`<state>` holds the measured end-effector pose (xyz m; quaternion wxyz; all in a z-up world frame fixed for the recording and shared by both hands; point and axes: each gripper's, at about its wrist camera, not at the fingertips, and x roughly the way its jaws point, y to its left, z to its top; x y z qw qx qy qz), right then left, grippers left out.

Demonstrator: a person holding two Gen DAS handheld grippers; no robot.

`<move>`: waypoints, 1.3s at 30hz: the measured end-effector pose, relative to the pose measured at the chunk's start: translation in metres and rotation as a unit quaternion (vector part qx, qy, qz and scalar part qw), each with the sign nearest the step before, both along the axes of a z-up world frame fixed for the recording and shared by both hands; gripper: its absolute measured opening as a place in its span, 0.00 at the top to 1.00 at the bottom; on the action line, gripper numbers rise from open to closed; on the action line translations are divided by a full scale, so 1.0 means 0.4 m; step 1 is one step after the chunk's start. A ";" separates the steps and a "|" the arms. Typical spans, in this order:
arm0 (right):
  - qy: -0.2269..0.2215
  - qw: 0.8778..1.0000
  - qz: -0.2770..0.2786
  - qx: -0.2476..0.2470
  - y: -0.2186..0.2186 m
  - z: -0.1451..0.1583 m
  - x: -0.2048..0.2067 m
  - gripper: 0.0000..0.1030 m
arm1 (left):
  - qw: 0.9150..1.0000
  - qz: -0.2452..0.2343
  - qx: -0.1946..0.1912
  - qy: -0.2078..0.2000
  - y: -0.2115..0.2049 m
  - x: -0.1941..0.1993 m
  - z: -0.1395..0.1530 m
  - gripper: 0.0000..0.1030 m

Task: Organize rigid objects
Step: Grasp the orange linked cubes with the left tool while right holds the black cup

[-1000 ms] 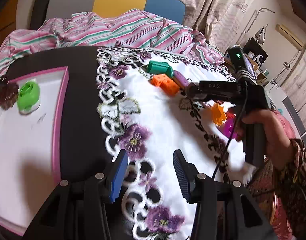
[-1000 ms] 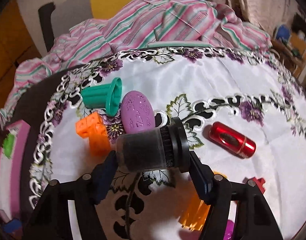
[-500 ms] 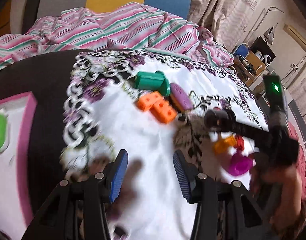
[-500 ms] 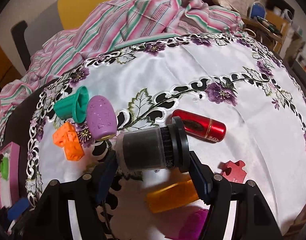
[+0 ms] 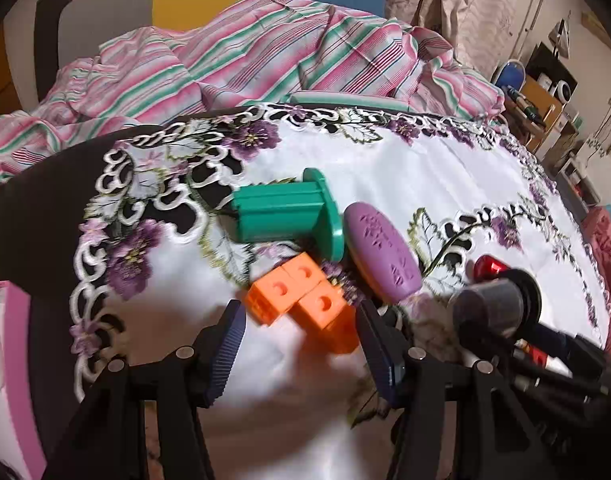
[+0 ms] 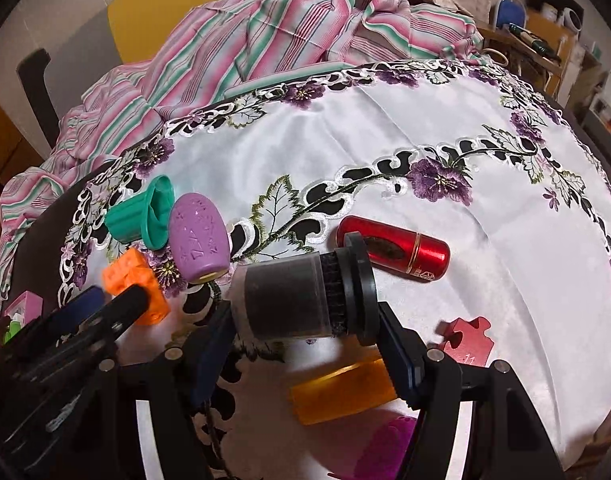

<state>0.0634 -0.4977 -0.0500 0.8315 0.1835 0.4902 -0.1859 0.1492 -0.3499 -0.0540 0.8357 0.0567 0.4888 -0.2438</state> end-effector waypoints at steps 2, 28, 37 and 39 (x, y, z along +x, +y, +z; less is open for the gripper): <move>0.002 1.000 0.001 0.003 0.000 -0.003 0.002 0.33 | 1.000 -0.003 -0.009 -0.003 -0.003 0.007 -0.008 0.43; -0.001 1.000 -0.005 0.021 -0.002 -0.010 0.000 0.33 | 0.996 -0.072 0.014 -0.052 -0.001 0.004 -0.024 0.53; -0.004 1.000 -0.006 0.021 -0.004 -0.009 0.002 0.33 | 0.995 -0.073 -0.016 -0.068 0.040 -0.015 -0.037 0.68; -0.006 1.000 -0.004 0.022 -0.003 -0.008 0.002 0.33 | 0.995 -0.068 -0.017 -0.073 0.052 -0.030 -0.036 0.68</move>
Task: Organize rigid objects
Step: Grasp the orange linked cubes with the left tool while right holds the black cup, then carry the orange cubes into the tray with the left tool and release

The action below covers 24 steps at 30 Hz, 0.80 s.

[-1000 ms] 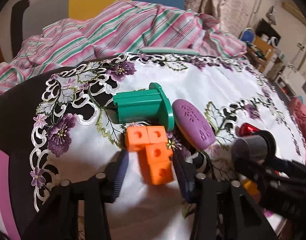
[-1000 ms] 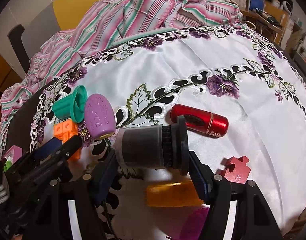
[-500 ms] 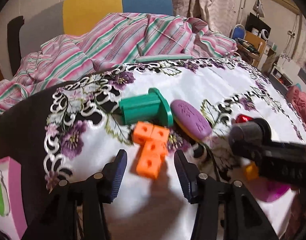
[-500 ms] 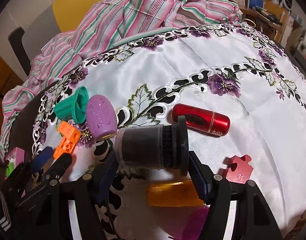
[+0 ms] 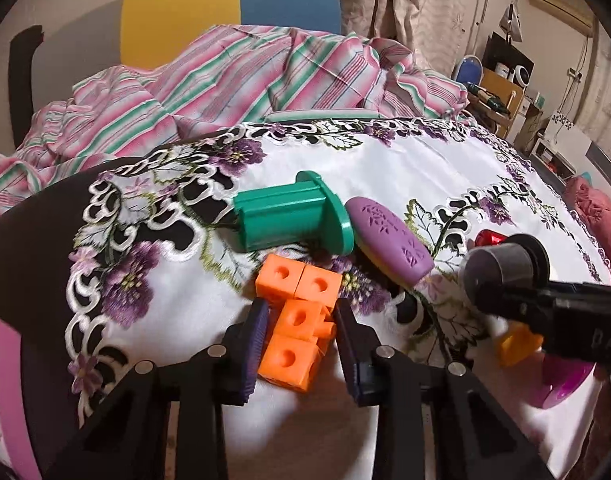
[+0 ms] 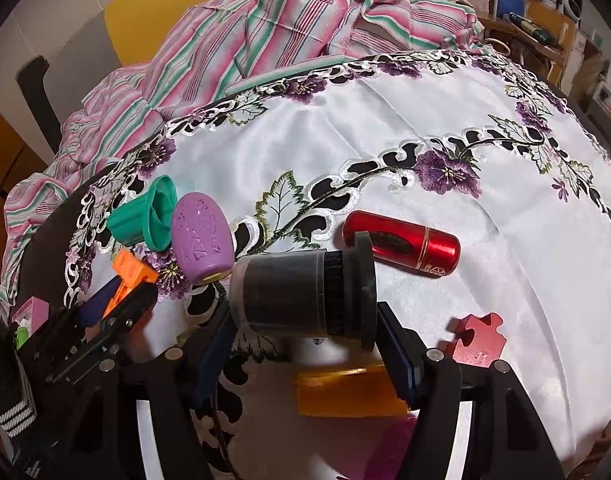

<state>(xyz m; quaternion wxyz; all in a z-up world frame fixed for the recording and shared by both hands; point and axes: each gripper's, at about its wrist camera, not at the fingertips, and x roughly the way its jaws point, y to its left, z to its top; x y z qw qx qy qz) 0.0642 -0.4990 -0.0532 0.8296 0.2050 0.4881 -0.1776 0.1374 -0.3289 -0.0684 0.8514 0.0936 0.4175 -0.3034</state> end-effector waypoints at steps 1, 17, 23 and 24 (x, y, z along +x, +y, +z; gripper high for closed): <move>-0.002 1.000 0.001 0.001 0.001 0.001 0.000 0.33 | 1.000 0.002 0.000 -0.002 0.004 -0.005 0.001 0.68; -0.023 0.998 0.053 -0.020 0.053 0.023 0.009 0.34 | 0.996 0.058 -0.061 0.044 0.197 -0.125 0.012 0.68; -0.018 0.996 0.068 -0.046 0.071 0.023 0.014 0.34 | 0.994 0.062 -0.076 0.048 0.254 -0.174 0.021 0.68; -0.019 0.996 0.072 -0.047 0.074 0.024 0.015 0.34 | 0.994 0.063 -0.080 0.046 0.266 -0.182 0.027 0.68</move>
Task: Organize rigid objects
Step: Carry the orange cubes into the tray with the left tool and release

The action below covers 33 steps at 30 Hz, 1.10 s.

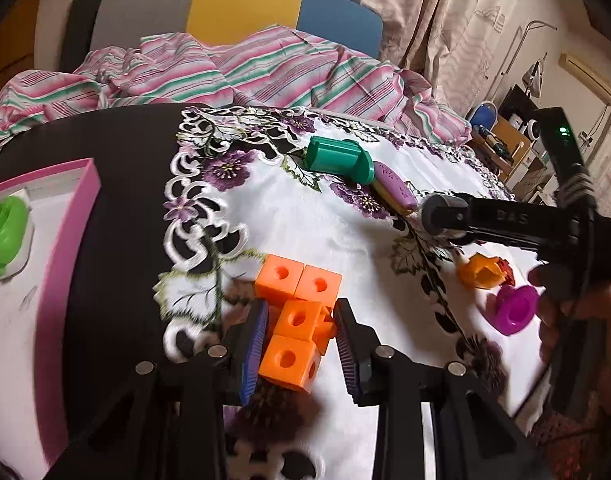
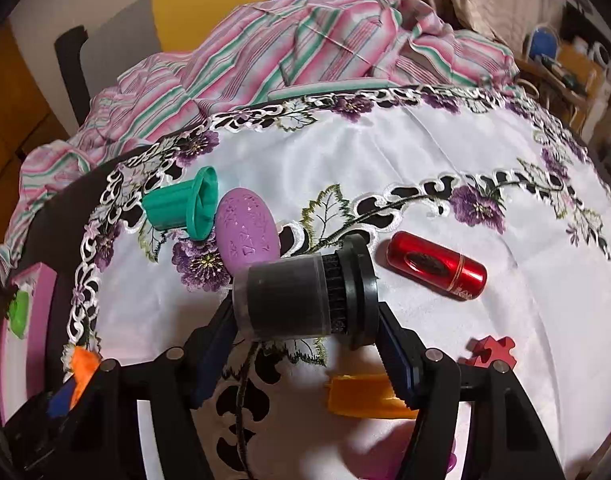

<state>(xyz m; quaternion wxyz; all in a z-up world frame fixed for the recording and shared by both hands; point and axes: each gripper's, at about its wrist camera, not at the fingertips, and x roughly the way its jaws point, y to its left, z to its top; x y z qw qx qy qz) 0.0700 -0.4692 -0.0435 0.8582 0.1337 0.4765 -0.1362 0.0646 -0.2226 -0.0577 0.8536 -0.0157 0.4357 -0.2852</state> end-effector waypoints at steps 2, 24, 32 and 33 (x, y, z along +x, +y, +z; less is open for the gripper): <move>-0.008 1.000 0.007 -0.001 0.007 0.007 -0.002 0.34 | 1.000 0.004 -0.007 -0.002 0.018 -0.011 0.009 0.68; -0.044 0.998 0.045 -0.001 0.063 0.037 -0.008 0.34 | 0.994 0.097 -0.045 -0.028 0.305 -0.050 0.107 0.68; -0.058 0.996 0.060 -0.022 0.113 0.063 -0.019 0.34 | 0.983 0.180 -0.044 -0.017 0.459 0.004 0.097 0.68; -0.056 0.996 0.061 -0.021 0.123 0.062 -0.019 0.34 | 0.980 0.192 -0.043 -0.014 0.478 0.012 0.092 0.68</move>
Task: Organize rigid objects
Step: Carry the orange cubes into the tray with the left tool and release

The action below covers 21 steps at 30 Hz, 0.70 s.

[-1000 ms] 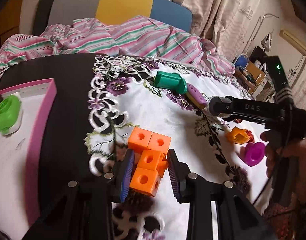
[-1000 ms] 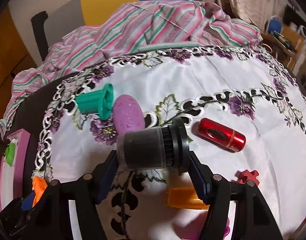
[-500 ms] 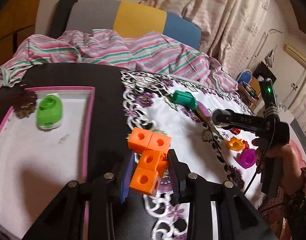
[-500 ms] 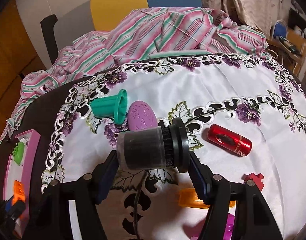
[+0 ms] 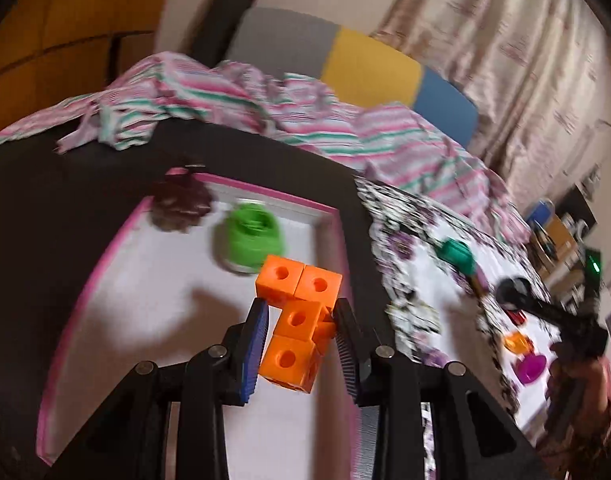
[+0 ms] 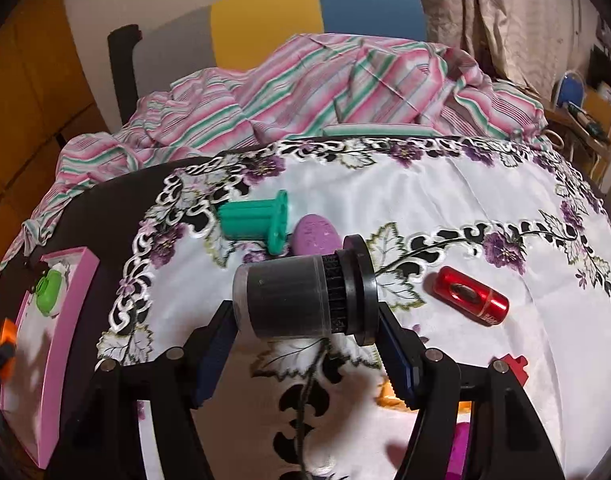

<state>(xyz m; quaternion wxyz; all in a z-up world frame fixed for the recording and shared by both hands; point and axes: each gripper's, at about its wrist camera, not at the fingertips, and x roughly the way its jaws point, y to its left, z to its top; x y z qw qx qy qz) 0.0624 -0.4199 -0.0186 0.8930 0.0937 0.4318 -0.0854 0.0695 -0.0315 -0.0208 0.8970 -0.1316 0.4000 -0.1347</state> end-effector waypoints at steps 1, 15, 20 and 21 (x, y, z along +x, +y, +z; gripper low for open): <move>0.001 1.000 0.003 0.005 0.007 -0.001 -0.001 0.34 | 1.000 0.014 0.000 0.004 0.023 0.010 -0.004 0.68; -0.011 0.998 0.054 0.040 0.171 0.000 -0.005 0.34 | 0.996 0.064 0.015 0.055 0.107 0.129 -0.066 0.68; -0.013 0.997 0.071 0.038 0.209 0.002 -0.005 0.34 | 0.994 0.071 0.010 0.077 0.114 0.172 -0.085 0.68; -0.014 0.996 0.074 0.038 0.218 0.004 -0.004 0.34 | 0.994 0.073 0.015 0.078 0.114 0.181 -0.088 0.68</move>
